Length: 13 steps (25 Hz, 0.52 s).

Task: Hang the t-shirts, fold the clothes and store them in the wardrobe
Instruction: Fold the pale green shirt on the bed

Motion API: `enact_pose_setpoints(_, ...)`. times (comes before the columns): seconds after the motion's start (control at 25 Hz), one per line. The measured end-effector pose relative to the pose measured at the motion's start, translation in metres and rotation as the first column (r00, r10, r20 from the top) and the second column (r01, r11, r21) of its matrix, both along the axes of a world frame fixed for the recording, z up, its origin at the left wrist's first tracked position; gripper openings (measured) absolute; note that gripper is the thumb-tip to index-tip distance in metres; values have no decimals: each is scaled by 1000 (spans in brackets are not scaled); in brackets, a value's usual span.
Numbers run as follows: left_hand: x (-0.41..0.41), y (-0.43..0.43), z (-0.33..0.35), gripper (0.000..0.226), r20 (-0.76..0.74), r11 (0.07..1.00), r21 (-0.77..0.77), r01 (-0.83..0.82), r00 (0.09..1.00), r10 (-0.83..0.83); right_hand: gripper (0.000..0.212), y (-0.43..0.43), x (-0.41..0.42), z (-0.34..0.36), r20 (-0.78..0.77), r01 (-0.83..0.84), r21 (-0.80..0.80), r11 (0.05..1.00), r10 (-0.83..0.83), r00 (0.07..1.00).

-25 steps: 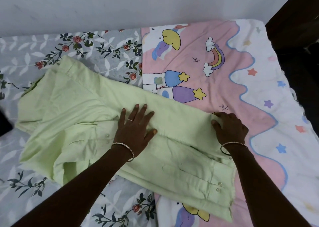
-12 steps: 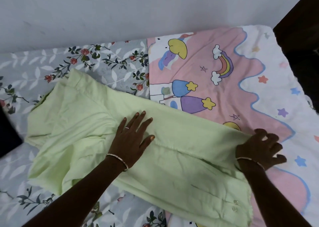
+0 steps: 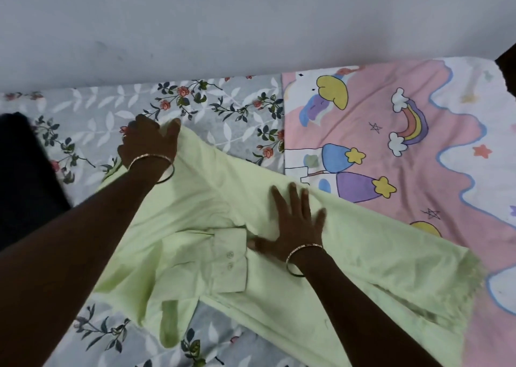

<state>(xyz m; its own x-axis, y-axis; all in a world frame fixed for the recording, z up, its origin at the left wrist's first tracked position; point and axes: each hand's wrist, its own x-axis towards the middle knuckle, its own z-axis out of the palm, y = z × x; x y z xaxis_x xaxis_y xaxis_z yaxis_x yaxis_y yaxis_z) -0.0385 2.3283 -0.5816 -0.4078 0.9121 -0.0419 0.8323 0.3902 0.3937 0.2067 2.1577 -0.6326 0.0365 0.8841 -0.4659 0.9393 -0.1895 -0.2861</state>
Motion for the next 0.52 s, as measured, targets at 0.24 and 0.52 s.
enact_pose_setpoints(0.24,6,44,-5,61,465,982,-189,-22,879,110,135,2,-3,-15,25,28,-123,992,-25,999)
enact_pose_setpoints(0.52,-27,47,-36,30,229,990,-139,14,973,19,141,5,-5,-20,47,55,-174,983,-48,998)
